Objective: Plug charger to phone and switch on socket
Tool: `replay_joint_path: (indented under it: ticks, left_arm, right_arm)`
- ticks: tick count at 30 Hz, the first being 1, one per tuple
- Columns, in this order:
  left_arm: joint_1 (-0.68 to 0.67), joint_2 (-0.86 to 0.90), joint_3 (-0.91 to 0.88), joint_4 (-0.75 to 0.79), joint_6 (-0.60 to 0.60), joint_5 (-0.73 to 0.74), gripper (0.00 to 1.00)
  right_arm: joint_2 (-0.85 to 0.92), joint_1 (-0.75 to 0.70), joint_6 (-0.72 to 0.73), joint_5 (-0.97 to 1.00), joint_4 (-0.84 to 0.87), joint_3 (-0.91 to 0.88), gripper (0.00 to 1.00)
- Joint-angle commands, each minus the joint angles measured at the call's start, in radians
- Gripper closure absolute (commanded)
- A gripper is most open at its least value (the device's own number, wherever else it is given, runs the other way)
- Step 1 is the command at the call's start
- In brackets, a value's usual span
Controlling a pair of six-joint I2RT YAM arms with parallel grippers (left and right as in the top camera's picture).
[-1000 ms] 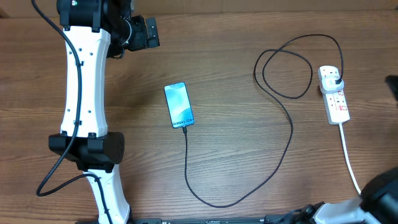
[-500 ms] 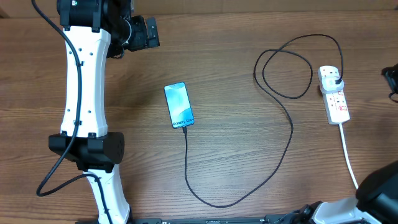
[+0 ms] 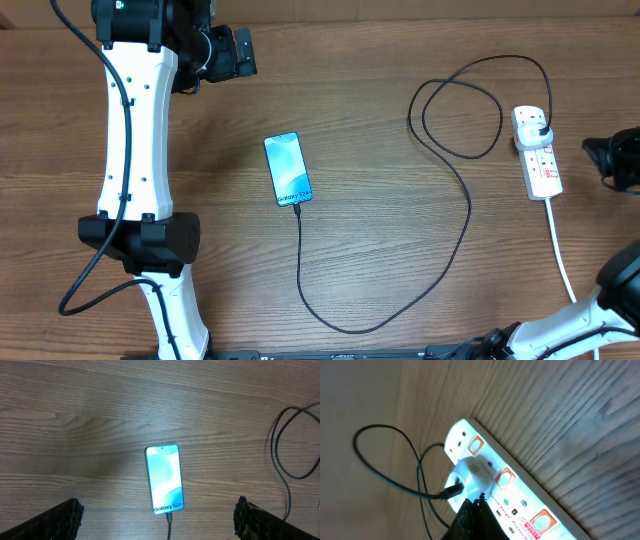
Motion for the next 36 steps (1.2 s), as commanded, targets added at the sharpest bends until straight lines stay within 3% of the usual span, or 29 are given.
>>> replay_joint_path:
  ticks: [1, 9, 36]
  left_arm:
    - [-0.001, -0.021, 0.019, -0.002, 0.007, -0.006, 0.01]
    - [-0.001, -0.021, 0.019, -0.002, 0.007, -0.006, 0.0]
    - [-0.001, -0.021, 0.019, -0.002, 0.007, -0.006, 0.0]
  right_arm:
    - [0.061, 0.002, 0.001, -0.044, 0.023, -0.004, 0.96]
    - [0.138, 0.007, 0.026, -0.129, 0.092, -0.008, 0.96]
    - [0.166, 0.068, 0.128, -0.075, 0.227, -0.074, 0.96]
